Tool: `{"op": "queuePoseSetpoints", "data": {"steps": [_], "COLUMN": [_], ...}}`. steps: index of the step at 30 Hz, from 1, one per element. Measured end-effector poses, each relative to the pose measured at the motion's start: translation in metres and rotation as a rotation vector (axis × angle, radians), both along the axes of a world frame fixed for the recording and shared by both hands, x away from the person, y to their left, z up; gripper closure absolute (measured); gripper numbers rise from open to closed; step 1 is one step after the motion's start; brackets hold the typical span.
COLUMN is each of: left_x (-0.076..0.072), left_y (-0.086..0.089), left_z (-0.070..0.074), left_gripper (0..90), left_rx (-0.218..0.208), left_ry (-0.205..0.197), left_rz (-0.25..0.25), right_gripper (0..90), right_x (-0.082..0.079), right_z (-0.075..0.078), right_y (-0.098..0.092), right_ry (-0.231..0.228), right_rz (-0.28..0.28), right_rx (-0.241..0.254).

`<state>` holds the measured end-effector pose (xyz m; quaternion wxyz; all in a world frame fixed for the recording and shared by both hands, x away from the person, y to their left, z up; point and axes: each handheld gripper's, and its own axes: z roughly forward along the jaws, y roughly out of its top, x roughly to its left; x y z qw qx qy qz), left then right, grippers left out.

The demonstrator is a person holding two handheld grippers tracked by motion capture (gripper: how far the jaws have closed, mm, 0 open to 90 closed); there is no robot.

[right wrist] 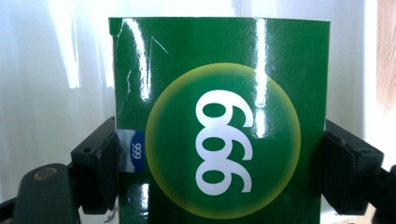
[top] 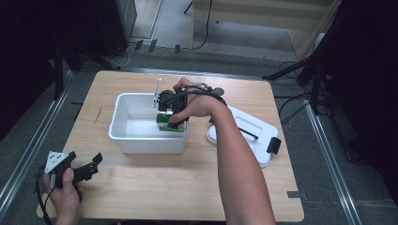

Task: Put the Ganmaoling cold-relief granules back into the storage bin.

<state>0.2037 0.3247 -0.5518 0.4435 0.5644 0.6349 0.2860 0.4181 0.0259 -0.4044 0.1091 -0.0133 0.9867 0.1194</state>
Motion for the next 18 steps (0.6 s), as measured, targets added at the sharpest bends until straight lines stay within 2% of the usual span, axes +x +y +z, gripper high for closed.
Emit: {"op": "queuePoseSetpoints", "data": {"steps": [3, 4, 5, 7, 8, 9, 18], "left_x": [0.0, 0.0, 0.0, 0.0, 0.0, 0.0, 0.0], "left_y": [0.0, 0.0, 0.0, 0.0, 0.0, 0.0, 0.0], "left_z": [0.0, 0.0, 0.0, 0.0, 0.0, 0.0, 0.0], "left_gripper": [0.0, 0.0, 0.0, 0.0, 0.0, 0.0, 0.0], "left_rx": [0.001, 0.001, 0.001, 0.002, 0.002, 0.002, -0.001], "left_ry": [0.0, 0.0, 0.001, 0.001, 0.001, 0.001, 0.005], "left_rz": [0.001, 0.003, 0.004, 0.005, 0.005, 0.004, 0.003], "right_gripper": [15.5, 15.5, 15.5, 15.4, 15.4, 15.4, 15.2], "right_x": [0.002, 0.001, 0.003, 0.002, 0.003, 0.003, 0.005], "right_z": [-0.004, -0.006, -0.008, -0.012, -0.014, -0.016, -0.03], "right_y": [0.0, 0.0, 0.0, -0.001, -0.001, -0.001, 0.002], "right_ry": [-0.002, 0.0, -0.005, 0.004, 0.004, 0.011, 0.015], "right_rz": [0.009, -0.007, 0.012, -0.011, 0.001, -0.016, -0.009], "right_rx": [0.008, 0.004, 0.01, 0.005, 0.009, 0.001, -0.027]}}
